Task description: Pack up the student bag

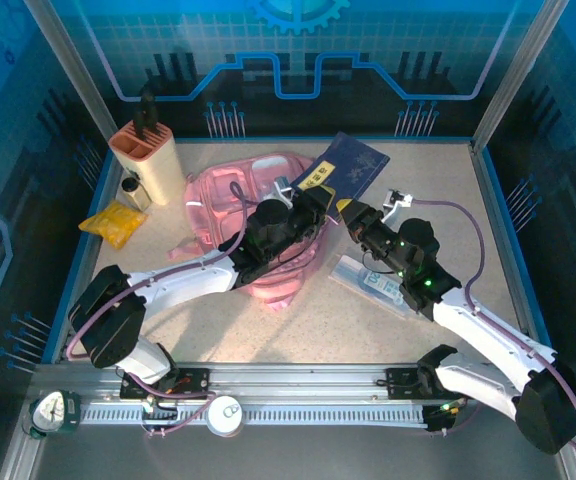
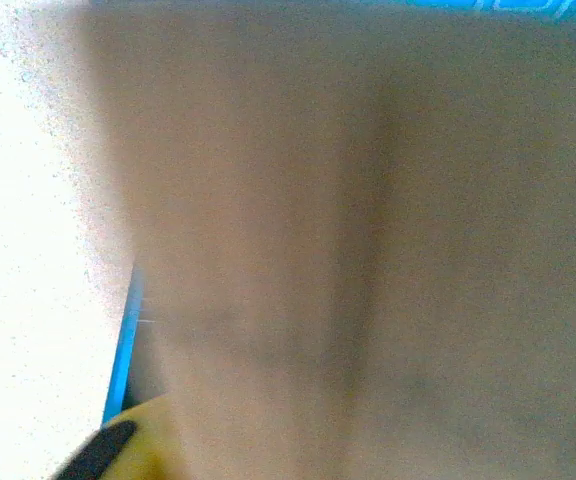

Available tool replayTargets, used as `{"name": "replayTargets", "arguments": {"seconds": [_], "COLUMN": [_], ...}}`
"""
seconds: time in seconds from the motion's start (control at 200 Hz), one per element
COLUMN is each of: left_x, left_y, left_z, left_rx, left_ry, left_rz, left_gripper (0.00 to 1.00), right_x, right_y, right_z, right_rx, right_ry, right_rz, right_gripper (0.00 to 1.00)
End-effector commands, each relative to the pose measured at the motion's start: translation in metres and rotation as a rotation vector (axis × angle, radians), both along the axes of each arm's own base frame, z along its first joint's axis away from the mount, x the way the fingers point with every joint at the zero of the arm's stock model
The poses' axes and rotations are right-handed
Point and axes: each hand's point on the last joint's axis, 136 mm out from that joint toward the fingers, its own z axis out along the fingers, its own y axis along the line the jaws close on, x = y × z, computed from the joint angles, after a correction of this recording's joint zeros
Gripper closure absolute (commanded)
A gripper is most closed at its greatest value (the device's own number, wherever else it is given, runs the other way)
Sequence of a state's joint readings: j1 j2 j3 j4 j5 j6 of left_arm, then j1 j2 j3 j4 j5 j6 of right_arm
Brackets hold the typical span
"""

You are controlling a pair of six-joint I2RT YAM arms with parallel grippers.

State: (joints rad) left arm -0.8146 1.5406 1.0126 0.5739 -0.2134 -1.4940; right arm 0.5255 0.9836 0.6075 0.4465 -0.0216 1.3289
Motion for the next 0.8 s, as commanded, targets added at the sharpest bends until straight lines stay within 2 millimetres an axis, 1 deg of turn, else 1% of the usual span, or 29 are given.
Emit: {"name": "replayTargets", "arguments": {"seconds": [0.0, 0.035, 0.095, 0.155, 0.205, 0.22, 0.275, 0.315, 0.415, 0.475, 0.525, 0.56, 0.65, 0.72, 0.795], "left_x": [-0.003, -0.003, -0.003, 0.0, 0.002, 0.003, 0.005, 0.002, -0.004, -0.014, -0.018, -0.022, -0.037, -0.051, -0.061], "left_y": [0.008, 0.009, 0.013, 0.018, 0.023, 0.025, 0.033, 0.035, 0.049, 0.056, 0.066, 0.073, 0.085, 0.088, 0.089], "left_z": [0.034, 0.033, 0.032, 0.028, 0.028, 0.028, 0.024, 0.026, 0.024, 0.021, 0.019, 0.019, 0.025, 0.028, 0.029], "left_rx": [-0.007, 0.025, 0.065, 0.096, 0.122, 0.131, 0.164, 0.19, 0.261, 0.283, 0.285, 0.282, 0.289, 0.317, 0.349], "left_ry": [-0.104, -0.108, -0.107, -0.103, -0.126, -0.127, -0.133, -0.162, -0.209, -0.233, -0.236, -0.246, -0.285, -0.315, -0.319], "left_rz": [0.016, 0.012, 0.002, -0.024, -0.062, -0.072, -0.117, -0.177, -0.318, -0.397, -0.427, -0.442, -0.492, -0.539, -0.57], "left_gripper": [0.93, 0.96, 1.0, 1.0, 1.0, 1.0, 1.0, 1.0, 1.0, 1.0, 1.0, 1.0, 1.0, 1.0, 1.0], "right_x": [-0.004, -0.006, -0.007, -0.008, -0.01, -0.011, -0.013, -0.015, -0.02, -0.023, -0.024, -0.025, -0.025, -0.025, -0.026], "right_y": [0.003, 0.003, 0.001, -0.002, -0.005, -0.006, -0.011, -0.017, -0.034, -0.042, -0.05, -0.054, -0.063, -0.062, -0.058], "right_z": [0.013, 0.015, 0.016, 0.014, 0.011, 0.007, 0.003, -0.003, -0.008, -0.008, -0.01, -0.011, -0.007, 0.001, 0.009], "right_rx": [-0.018, -0.033, -0.067, -0.12, -0.164, -0.18, -0.213, -0.231, -0.273, -0.298, -0.311, -0.305, -0.246, -0.213, -0.194], "right_ry": [-0.071, -0.085, -0.094, -0.088, -0.071, -0.052, -0.035, -0.013, 0.024, 0.026, 0.037, 0.046, 0.051, 0.032, 0.017], "right_rz": [0.006, 0.009, 0.007, 0.018, 0.035, 0.042, 0.06, 0.067, 0.093, 0.125, 0.147, 0.165, 0.222, 0.294, 0.349], "right_gripper": [0.76, 0.73, 0.6, 0.47, 0.38, 0.36, 0.28, 0.22, 0.1, 0.04, 0.0, 0.0, 0.0, 0.0, 0.0]}}
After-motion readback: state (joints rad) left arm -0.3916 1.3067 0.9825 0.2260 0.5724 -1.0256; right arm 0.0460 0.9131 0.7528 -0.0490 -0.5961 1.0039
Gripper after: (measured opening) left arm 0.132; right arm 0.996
